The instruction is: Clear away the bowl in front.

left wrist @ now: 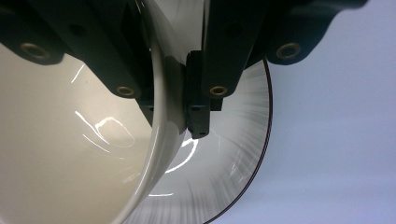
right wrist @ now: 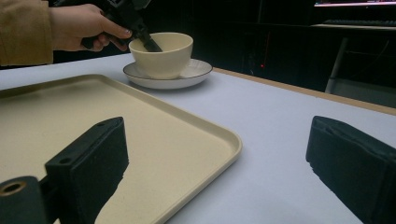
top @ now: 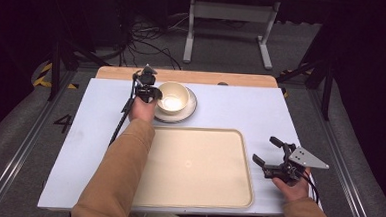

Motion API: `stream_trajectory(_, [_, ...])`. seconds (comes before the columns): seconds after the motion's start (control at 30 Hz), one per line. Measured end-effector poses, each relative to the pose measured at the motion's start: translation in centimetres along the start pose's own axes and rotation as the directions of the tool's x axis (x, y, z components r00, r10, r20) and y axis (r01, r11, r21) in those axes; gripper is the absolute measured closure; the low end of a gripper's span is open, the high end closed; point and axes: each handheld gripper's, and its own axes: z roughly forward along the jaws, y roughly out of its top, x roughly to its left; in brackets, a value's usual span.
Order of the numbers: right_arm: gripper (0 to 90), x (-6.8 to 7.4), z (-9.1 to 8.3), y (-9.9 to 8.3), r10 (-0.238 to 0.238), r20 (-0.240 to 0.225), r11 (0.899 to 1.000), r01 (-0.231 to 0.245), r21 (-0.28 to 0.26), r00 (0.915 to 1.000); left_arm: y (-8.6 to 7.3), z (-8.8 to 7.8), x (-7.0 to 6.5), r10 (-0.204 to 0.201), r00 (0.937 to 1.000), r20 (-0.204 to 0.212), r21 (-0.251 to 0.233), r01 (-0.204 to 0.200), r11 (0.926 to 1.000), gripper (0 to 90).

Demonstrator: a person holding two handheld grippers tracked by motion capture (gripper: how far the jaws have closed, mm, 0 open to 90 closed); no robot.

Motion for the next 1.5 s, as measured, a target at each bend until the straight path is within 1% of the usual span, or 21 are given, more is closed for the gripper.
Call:
stream_trajectory(0.1, [5.9,0.0,0.0,0.0,0.0,-0.001,1.0,0.0,0.0,1.0,0.1,-0.4,-0.1,0.005,1.0,0.006,-0.003,-0.005,1.0,83.6])
stream_trajectory(0.17, [5.9,0.0,0.0,0.0,0.0,0.001,1.0,0.0,0.0,1.0,0.3,-0.7,-0.3,0.017,0.9998,0.011,0.0,-0.017,0.9998,83.6])
stream_trajectory(0.23, [5.9,0.0,0.0,0.0,0.0,0.0,1.0,0.0,0.0,1.0,0.4,-1.1,-0.6,0.03,0.9995,0.006,-0.004,-0.03,0.9995,83.6])
stream_trajectory(0.4, [5.9,0.0,0.0,0.0,0.001,0.0,1.0,-0.001,0.0,1.0,0.7,-2.0,-1.0,0.048,0.9988,0.01,-0.008,-0.048,0.9988,83.5])
stream_trajectory(0.53, [5.9,0.0,0.0,0.0,0.002,0.0,1.0,-0.002,0.0,1.0,0.8,-2.6,-1.0,0.043,0.9989,0.015,-0.018,-0.043,0.9989,83.5])
stream_trajectory(0.7, [5.9,0.0,0.0,0.0,0.001,0.002,1.0,-0.001,0.002,1.0,0.9,-3.5,-0.8,0.054,0.9984,0.02,-0.029,-0.053,0.9982,83.5])
stream_trajectory(0.8, [5.9,0.0,0.0,0.0,0.0,0.002,1.0,0.0,0.003,1.0,1.0,-3.8,-0.9,0.051,0.9985,0.021,-0.029,-0.051,0.9983,83.5])
stream_trajectory(0.83, [5.9,0.0,0.0,0.0,0.0,0.002,1.0,0.0,0.004,1.0,1.1,-4.2,-1.0,0.071,0.9974,0.009,-0.027,-0.071,0.9971,83.5])
stream_trajectory(0.87, [5.9,0.0,0.0,0.0,0.0,0.002,1.0,0.0,0.004,1.0,1.2,-4.4,-1.1,0.081,0.9967,0.004,-0.027,-0.081,0.9963,83.5])
stream_trajectory(0.93, [5.9,0.0,0.0,0.0,0.001,0.002,1.0,-0.001,0.004,1.0,1.3,-4.7,-1.3,0.092,0.9957,0.008,-0.029,-0.091,0.9954,83.5])
stream_trajectory(1.0, [5.9,0.0,0.0,0.0,0.002,0.001,1.0,-0.002,0.004,1.0,1.4,-5.1,-1.5,0.09,0.9958,0.017,-0.035,-0.09,0.9953,83.5])
stream_trajectory(1.07, [5.9,0.0,0.0,0.0,0.002,0.002,1.0,-0.002,0.003,1.0,1.5,-5.4,-1.7,0.108,0.9941,0.014,-0.037,-0.107,0.9936,83.5])
stream_trajectory(1.2, [5.9,0.0,0.0,0.0,0.003,0.002,1.0,-0.003,0.003,1.0,1.5,-6.1,-2.0,0.122,0.9925,0.007,-0.038,-0.122,0.9918,83.5])
stream_trajectory(1.27, [5.9,0.0,0.0,0.0,0.002,0.002,1.0,-0.002,0.004,1.0,1.5,-6.4,-2.1,0.13,0.9914,0.011,-0.036,-0.13,0.9909,83.5])
stream_trajectory(1.37, [5.9,0.0,0.0,0.0,0.002,0.003,1.0,-0.003,0.004,1.0,1.4,-6.9,-2.2,0.145,0.9892,0.023,-0.04,-0.144,0.9888,83.5])
stream_trajectory(1.47, [5.9,0.0,0.0,0.0,0.003,0.003,1.0,-0.003,0.003,1.0,1.3,-7.4,-2.2,0.168,0.9853,0.029,-0.038,-0.167,0.9852,83.5])
stream_trajectory(1.5, [5.9,0.0,0.0,0.0,0.003,0.003,1.0,-0.003,0.003,1.0,1.3,-7.4,-2.2,0.168,0.9853,0.029,-0.038,-0.167,0.9852,83.5])
